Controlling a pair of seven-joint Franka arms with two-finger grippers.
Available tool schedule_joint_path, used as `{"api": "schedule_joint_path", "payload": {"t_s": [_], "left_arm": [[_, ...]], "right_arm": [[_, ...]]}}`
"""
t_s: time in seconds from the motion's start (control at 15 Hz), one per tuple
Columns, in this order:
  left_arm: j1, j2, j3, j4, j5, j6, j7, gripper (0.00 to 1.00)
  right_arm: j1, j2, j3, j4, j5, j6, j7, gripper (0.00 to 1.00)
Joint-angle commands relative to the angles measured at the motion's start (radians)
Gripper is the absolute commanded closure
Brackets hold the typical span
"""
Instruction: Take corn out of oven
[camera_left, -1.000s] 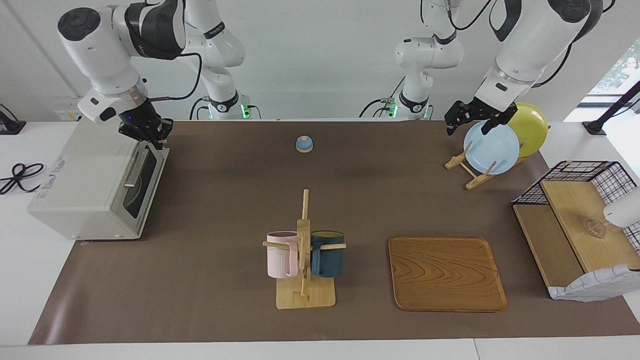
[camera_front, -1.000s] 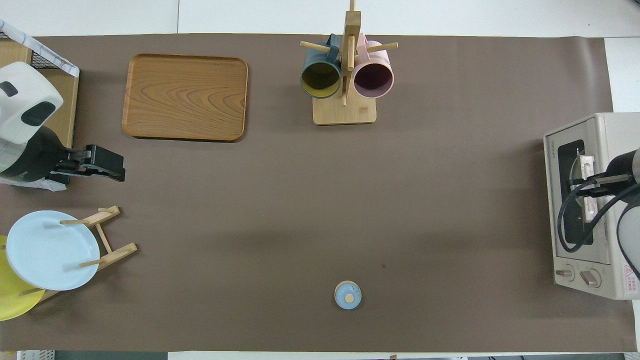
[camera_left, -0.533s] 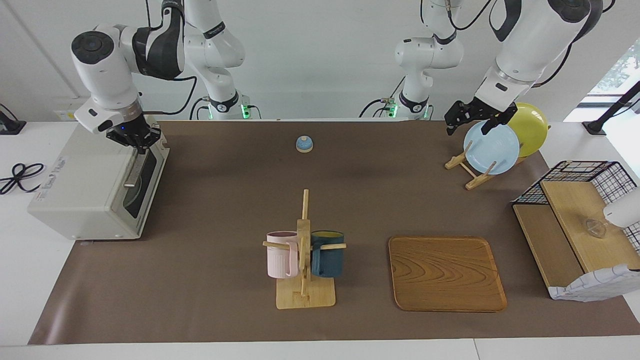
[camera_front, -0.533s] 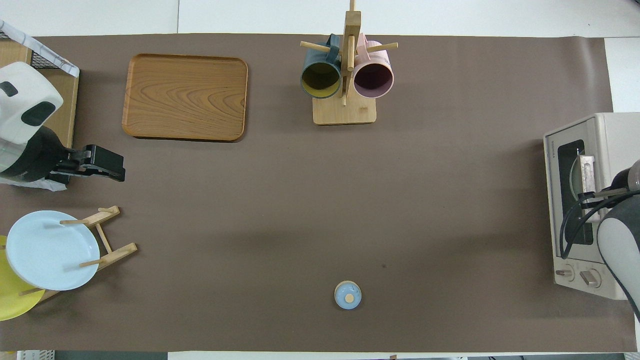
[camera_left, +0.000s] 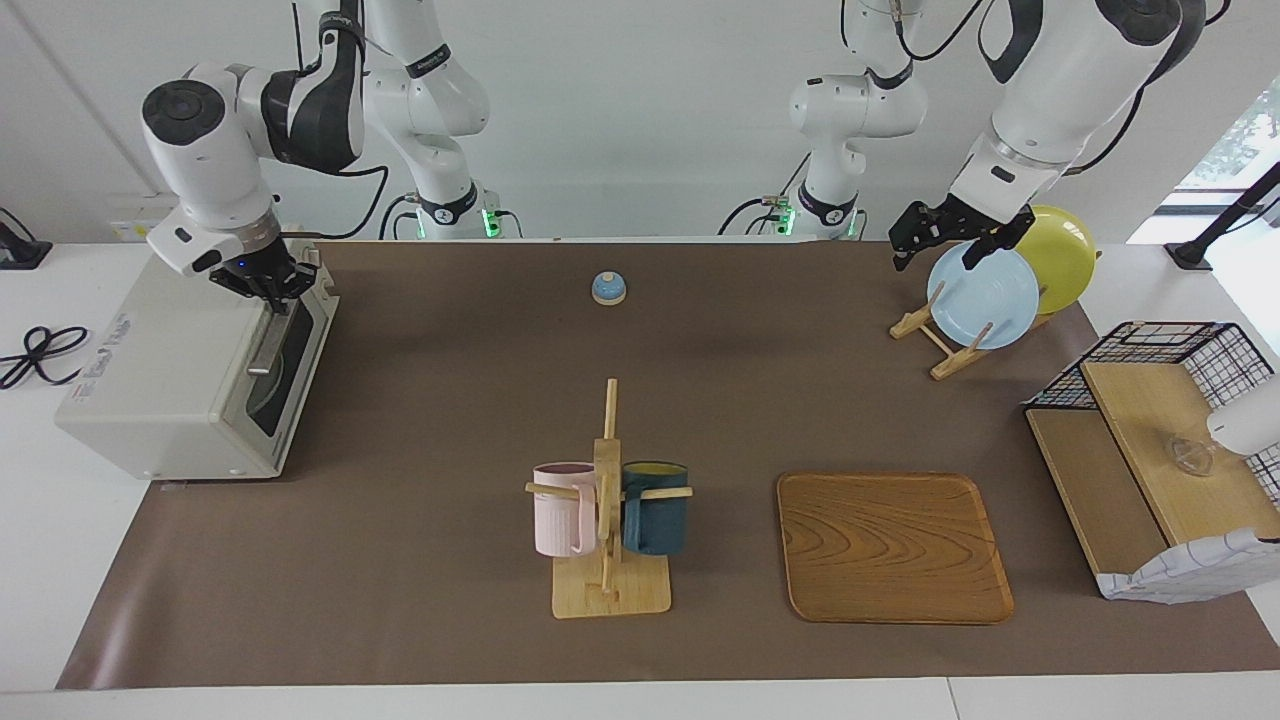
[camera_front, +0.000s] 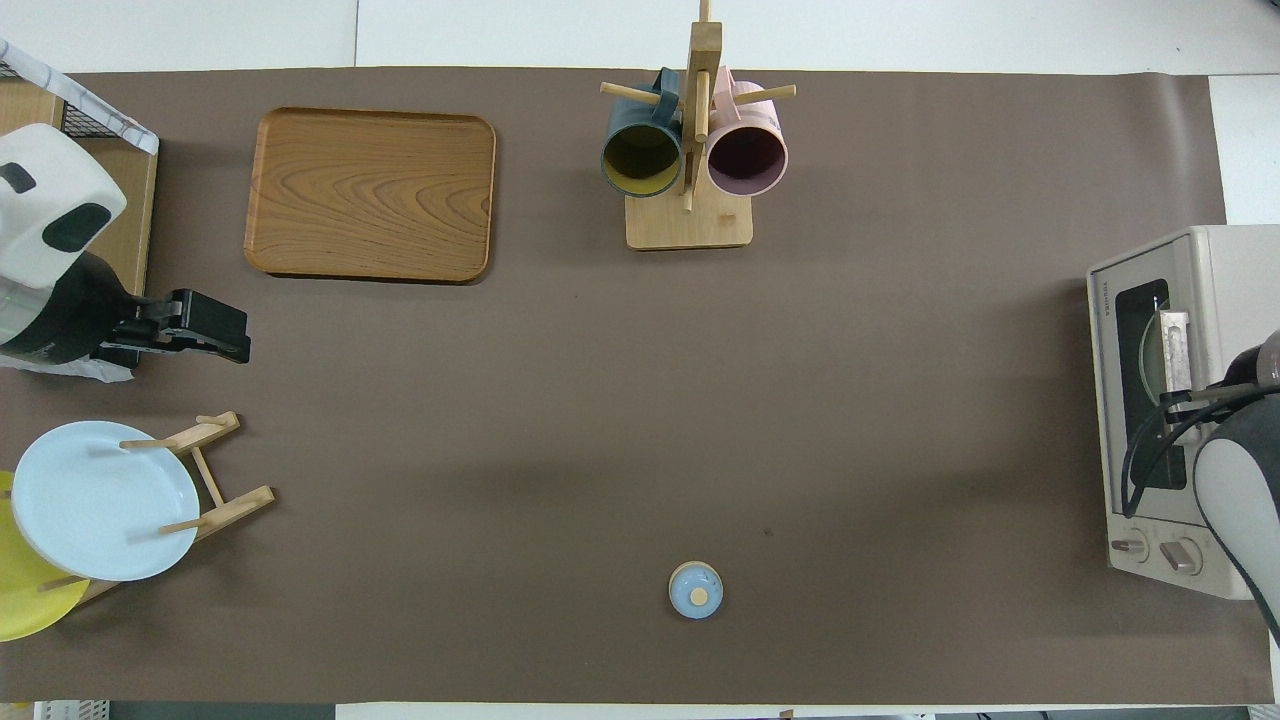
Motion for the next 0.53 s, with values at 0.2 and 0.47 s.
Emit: {"api": "schedule_joint_path", "payload": {"t_s": [0.2, 0.47], "left_arm": [[0.01, -0.005, -0.007, 0.005, 0.015, -0.008, 0.005, 0.0], [0.01, -0.007, -0.007, 0.005, 0.015, -0.008, 0.005, 0.0]], "right_arm": [[-0.024, 0.014, 0.009, -0.027, -0.014, 0.056, -0.015, 1.0], [-0.008, 0.042, 0.012, -0.027, 0.015, 0.087, -0.012, 1.0]]}}
